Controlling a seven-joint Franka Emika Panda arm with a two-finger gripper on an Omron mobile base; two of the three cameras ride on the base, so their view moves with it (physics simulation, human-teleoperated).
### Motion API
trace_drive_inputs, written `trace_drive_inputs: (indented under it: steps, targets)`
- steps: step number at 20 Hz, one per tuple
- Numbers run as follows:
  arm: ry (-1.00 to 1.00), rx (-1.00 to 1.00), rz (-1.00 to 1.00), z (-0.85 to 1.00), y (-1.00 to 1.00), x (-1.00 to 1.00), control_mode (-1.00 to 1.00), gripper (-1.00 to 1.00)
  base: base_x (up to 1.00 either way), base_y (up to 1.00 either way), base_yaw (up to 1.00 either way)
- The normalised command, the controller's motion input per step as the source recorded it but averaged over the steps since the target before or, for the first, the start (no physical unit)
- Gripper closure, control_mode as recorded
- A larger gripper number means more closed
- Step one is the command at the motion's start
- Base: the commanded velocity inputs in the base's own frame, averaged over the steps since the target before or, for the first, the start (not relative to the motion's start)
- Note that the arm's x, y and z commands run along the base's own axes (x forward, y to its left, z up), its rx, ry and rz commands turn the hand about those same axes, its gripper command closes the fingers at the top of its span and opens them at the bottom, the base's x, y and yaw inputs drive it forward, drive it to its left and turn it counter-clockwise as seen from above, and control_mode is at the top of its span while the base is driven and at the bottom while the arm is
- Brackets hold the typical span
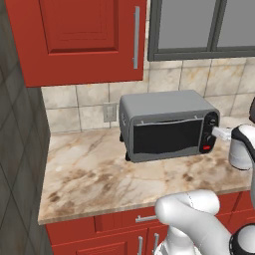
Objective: Pull the toaster oven rack outwards. Pick up the baguette from the plate and place it on the toaster oven rack. Close the toaster oven door fully and set the temperature to the lowest setting.
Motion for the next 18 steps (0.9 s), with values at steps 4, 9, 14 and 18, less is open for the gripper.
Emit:
trace_drive_inputs:
  steps: [4,9,14,18]
  targets:
    - [0.00,0.00,0.00,-0.09,0.00,0.00,-1.00,-1.00,0.00,0.00,0.00]
    - [-0.02,0.00,0.00,0.00,0.00,0.00,-1.00,-1.00,0.00,0.00,0.00]
    - [-0.03,0.00,0.00,0.00,0.00,0.00,-1.00,-1.00,0.00,0.00,0.00]
    - [-0.03,0.00,0.00,0.00,0.00,0.00,-1.00,-1.00,0.00,0.00,0.00]
